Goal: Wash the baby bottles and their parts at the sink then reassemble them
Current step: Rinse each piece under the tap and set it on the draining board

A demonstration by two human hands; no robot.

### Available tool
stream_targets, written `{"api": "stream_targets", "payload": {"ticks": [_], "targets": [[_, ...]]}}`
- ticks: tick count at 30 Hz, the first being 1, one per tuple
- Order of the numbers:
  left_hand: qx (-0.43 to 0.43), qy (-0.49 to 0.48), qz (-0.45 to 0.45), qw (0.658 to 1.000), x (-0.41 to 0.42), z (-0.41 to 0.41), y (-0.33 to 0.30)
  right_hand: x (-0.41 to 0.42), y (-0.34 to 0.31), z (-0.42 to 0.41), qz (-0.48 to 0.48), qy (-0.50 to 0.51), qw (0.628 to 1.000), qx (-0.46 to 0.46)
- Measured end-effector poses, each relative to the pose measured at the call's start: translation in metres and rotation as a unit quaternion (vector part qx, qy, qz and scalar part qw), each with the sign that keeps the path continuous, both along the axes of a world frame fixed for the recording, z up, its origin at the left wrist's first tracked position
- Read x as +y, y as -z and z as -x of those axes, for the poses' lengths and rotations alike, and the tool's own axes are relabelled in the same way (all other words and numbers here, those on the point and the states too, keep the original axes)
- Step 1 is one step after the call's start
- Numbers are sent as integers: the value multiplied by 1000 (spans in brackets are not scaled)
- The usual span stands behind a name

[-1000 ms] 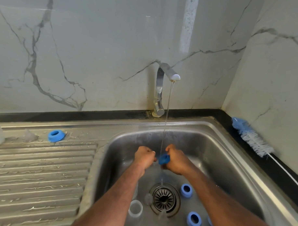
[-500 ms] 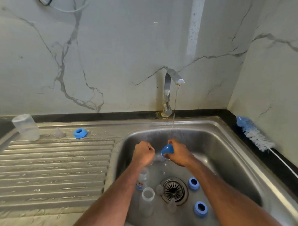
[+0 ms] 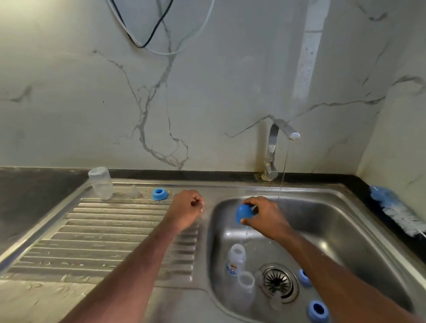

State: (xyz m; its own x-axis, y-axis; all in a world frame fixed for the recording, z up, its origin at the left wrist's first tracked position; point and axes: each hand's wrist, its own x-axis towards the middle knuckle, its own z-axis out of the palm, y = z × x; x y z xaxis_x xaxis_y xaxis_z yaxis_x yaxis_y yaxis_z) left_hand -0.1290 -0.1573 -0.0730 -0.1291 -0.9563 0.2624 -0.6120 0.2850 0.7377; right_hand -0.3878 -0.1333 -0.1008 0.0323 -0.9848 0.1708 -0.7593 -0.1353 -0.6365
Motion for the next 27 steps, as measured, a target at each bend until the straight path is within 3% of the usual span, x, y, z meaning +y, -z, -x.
{"api": "stream_targets", "payload": {"ticks": [6,12,22,27], "targets": [[5,-69,-6,998,-9,-52,-3,-39,-37,-92,42,-39,994,-91],[18,-116,-24,993,-25,-83,-3,-77,-36,-152,22,-35,996,-76],[-1,-109,-23,994,-28,-85,-1,-96,-20,-170,-1,-6,999,-52],[16,-107,-2,994,-23,-64,-4,-82,-25,-153,36,-7,996,-81]]}}
